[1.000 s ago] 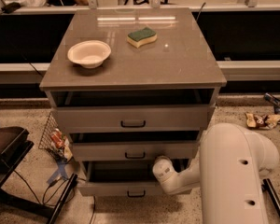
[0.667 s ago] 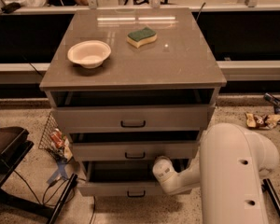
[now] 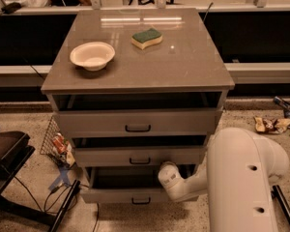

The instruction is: Open bottom drawer

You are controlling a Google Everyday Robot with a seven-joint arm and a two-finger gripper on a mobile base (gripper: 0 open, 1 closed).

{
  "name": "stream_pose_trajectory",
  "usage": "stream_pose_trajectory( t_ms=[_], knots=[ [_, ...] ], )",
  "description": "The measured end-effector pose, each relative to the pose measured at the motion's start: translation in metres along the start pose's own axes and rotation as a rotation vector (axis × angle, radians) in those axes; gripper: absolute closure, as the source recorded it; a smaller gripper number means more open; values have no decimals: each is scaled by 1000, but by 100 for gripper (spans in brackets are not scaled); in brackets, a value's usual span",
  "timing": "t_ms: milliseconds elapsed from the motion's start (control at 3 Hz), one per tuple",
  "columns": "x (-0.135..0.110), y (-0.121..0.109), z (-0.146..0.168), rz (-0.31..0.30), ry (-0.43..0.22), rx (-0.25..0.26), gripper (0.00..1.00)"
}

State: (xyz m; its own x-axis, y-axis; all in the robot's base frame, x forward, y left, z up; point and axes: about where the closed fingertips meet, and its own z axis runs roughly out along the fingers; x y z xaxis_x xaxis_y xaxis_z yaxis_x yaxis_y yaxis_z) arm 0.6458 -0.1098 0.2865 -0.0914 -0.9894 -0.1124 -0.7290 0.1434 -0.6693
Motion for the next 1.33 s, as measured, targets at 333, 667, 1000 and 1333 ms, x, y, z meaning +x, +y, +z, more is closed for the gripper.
stream_pose_trajectory(
  t_ms=[333, 667, 1000, 1333],
  knots=[
    [0, 0, 0, 0, 0, 0, 98],
    [0, 0, 0, 0, 0, 0, 76],
    [0, 0, 0, 0, 0, 0, 53],
    [0, 0, 0, 0, 0, 0, 30]
  ],
)
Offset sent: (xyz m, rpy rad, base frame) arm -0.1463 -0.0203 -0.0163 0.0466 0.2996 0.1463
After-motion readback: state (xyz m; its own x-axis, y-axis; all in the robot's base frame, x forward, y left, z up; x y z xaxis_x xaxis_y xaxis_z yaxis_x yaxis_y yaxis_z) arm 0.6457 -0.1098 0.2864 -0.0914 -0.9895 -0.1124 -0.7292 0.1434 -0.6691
